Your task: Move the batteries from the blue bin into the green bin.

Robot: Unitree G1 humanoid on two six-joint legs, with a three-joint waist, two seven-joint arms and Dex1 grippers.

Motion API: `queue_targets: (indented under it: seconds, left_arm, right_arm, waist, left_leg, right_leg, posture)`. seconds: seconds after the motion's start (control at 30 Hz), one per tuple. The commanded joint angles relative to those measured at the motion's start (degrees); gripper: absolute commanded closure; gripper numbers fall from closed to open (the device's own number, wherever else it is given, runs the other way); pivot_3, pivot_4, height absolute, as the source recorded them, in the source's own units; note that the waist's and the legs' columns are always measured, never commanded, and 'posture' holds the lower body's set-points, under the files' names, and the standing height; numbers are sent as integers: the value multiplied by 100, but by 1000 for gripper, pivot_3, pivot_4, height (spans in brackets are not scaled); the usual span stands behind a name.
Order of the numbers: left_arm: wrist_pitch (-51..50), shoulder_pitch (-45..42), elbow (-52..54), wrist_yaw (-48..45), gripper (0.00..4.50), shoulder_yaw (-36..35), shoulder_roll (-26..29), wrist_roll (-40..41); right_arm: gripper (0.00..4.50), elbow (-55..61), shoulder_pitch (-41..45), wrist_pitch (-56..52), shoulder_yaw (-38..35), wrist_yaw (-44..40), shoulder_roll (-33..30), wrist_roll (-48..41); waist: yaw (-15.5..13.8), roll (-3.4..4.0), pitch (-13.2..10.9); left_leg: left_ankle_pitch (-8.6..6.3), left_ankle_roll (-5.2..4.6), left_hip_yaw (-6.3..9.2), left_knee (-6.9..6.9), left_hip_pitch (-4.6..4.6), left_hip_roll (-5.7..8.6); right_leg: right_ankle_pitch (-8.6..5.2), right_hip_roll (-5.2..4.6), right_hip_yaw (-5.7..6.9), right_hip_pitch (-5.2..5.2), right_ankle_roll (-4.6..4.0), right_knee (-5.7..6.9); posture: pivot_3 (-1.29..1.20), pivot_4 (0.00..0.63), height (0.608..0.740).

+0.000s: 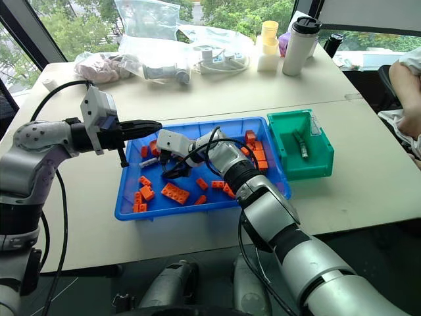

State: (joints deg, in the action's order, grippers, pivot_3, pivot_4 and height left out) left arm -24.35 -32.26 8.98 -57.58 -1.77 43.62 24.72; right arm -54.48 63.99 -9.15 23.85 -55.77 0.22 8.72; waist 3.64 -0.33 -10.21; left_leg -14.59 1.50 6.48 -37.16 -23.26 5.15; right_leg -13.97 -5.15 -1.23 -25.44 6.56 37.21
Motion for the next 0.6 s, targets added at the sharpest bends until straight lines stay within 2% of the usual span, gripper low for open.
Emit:
queue_targets:
  seconds: [0.03,0.23,0.6]
  left_arm:
    - [90,-64,77,-34,4500,-167,99,5]
    - [29,23,180,3,4500,-262,184,26]
    - [-110,165,397,136,4500,-400,254,64]
  right_arm:
    - [751,-265,242,243,-133,207,185,29]
    - [751,-785,502,556,-253,535,485,62]
    - [751,-1321,639,728,-326,474,893,176]
  waist:
    - [11,0,0]
    - [40,0,0]
    - [41,0,1]
  left_leg:
    - [0,0,2,0,0,0]
    - [1,2,5,3,0,0]
    - [2,3,7,4,0,0]
  right_leg:
    - [0,0,0,1,0,0]
    - [0,2,0,-1,0,1]
    - [0,2,0,-1,0,3]
  posture:
    - [0,150,740]
    - [0,150,740]
    - [0,150,740]
